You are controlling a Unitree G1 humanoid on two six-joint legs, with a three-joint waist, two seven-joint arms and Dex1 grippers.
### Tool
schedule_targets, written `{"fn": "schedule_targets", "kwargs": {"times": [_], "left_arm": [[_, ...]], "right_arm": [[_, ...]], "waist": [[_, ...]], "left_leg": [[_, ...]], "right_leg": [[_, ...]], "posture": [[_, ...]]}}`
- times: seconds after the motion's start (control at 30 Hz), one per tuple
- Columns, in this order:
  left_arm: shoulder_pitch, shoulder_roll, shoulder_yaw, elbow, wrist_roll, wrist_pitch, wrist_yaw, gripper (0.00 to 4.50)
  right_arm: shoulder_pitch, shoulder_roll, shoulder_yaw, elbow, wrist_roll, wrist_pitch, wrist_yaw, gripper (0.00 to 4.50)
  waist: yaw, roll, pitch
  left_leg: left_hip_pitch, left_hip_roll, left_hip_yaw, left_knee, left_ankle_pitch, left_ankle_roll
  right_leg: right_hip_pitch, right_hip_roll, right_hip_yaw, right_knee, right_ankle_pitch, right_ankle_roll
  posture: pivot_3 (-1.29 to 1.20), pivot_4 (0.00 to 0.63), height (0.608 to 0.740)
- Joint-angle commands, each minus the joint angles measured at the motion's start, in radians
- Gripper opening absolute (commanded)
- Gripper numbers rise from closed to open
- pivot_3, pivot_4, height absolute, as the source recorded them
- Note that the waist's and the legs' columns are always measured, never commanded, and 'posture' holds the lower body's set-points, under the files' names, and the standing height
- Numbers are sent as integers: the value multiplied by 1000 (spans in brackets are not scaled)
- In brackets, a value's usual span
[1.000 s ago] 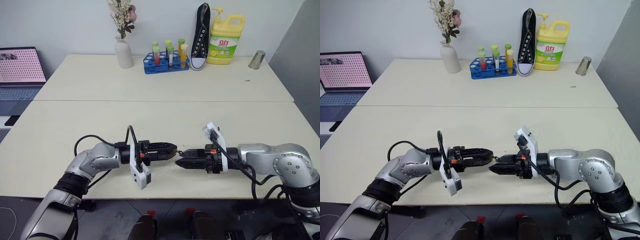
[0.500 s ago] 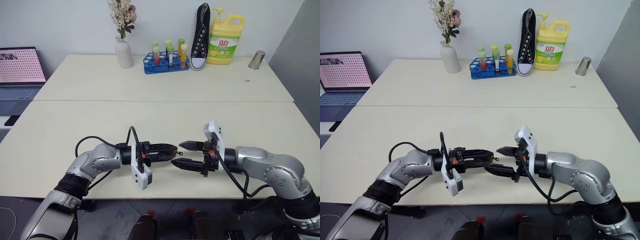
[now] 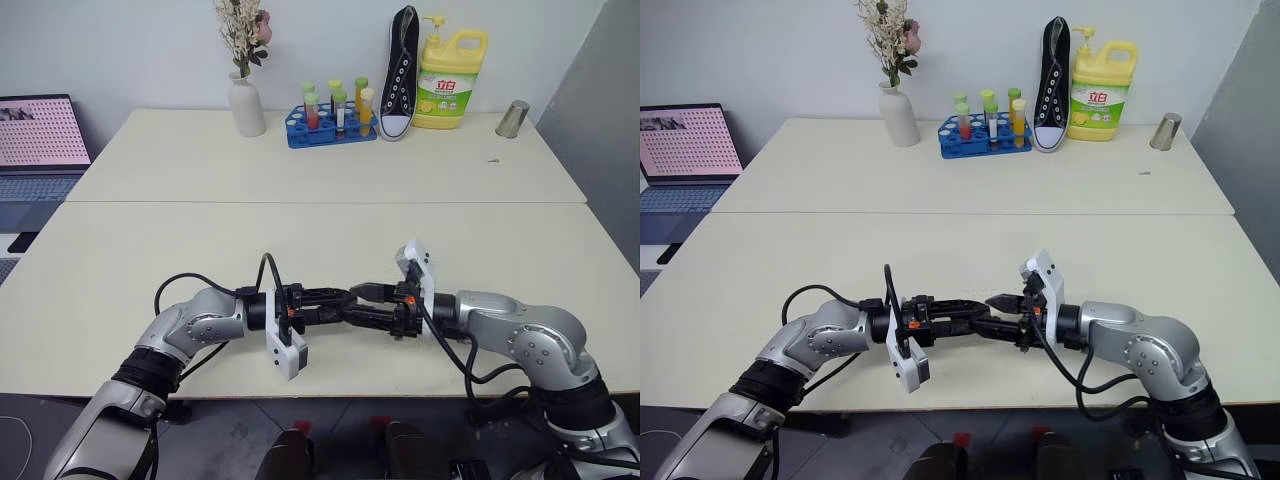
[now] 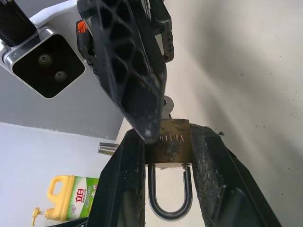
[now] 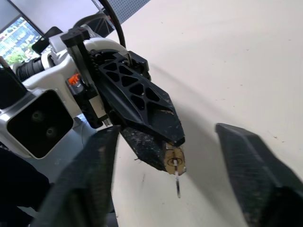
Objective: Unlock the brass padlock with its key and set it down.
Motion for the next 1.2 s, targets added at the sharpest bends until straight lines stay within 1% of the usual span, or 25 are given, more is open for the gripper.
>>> {"fn": "schedule_targets", "kwargs": {"times": [0.03,0.17,0.2,0.6,0.83,0.9,0.93,0.97,1.0,1.03,1.1,1.13,1.17,1.2], "left_arm": [[-12,-3,8,-32,-30,-2,13,966],[-12,-3,7,-33,-30,-3,13,966],[-13,-4,7,-32,-30,-2,14,966],[-8,-4,-3,-33,-67,3,0,966],[8,13,-33,-55,-188,38,-59,966],[16,24,-38,-69,-231,52,-82,1676],[22,32,-37,-79,-248,53,-91,1848],[30,41,-34,-93,-264,53,-97,2165],[41,52,-29,-105,-277,51,-102,2363],[53,61,-21,-117,-284,50,-104,2731],[84,80,2,-142,-294,56,-101,3292],[95,87,9,-151,-298,61,-101,3673],[106,92,17,-161,-303,71,-101,3920],[118,98,27,-171,-306,78,-102,3925]], "right_arm": [[-16,9,-10,-18,-5,3,19,1690],[-16,12,-13,-19,-14,5,31,301],[-16,12,-13,-20,-17,5,37,131],[-23,30,-23,-17,-34,2,58,141],[-24,35,-27,-15,-38,0,63,141],[-25,37,-27,-13,-41,-2,65,141],[-26,37,-28,-12,-44,-2,65,141],[-27,38,-29,-11,-46,-3,66,141],[-28,38,-30,-9,-48,-4,67,141],[-27,37,-31,-8,-51,-5,69,141],[-27,34,-34,-5,-57,-9,73,141],[-27,33,-34,-4,-60,-11,76,141],[-27,33,-35,-3,-61,-12,78,141],[-27,33,-37,-1,-63,-12,80,141]], "waist": [[0,0,0],[0,0,0],[0,0,0],[0,0,0],[-1,0,0],[-1,0,0],[-1,0,0],[-1,0,0],[-2,0,0],[-2,0,0],[-2,0,0],[-2,0,0],[-2,0,0],[-1,0,0]], "left_leg": [[0,0,0,0,0,0],[0,0,0,0,0,0],[0,0,0,0,0,0],[0,0,0,0,0,0],[0,0,0,0,0,0],[0,0,0,0,0,0],[0,0,0,0,0,0],[0,0,0,0,0,0],[0,0,0,0,0,0],[0,0,0,0,0,0],[0,0,0,0,0,0],[1,0,0,0,0,0],[1,0,0,0,0,0],[0,0,0,0,0,0]], "right_leg": [[0,0,0,0,0,0],[0,0,0,0,0,0],[0,0,0,0,0,0],[0,0,0,0,0,0],[0,0,0,0,0,0],[0,0,0,0,0,0],[0,0,0,0,0,0],[0,0,0,0,0,0],[0,0,0,0,0,0],[0,0,0,0,0,0],[0,0,1,0,0,0],[0,0,0,0,0,0],[0,0,1,0,0,0],[0,0,1,0,0,0]], "posture": [[0,150,740],[0,150,740],[0,150,740],[0,150,740],[0,150,740],[0,150,740],[0,150,740],[0,150,740],[0,150,740],[0,150,740],[0,150,740],[0,150,740],[0,150,740],[0,150,740]]}}
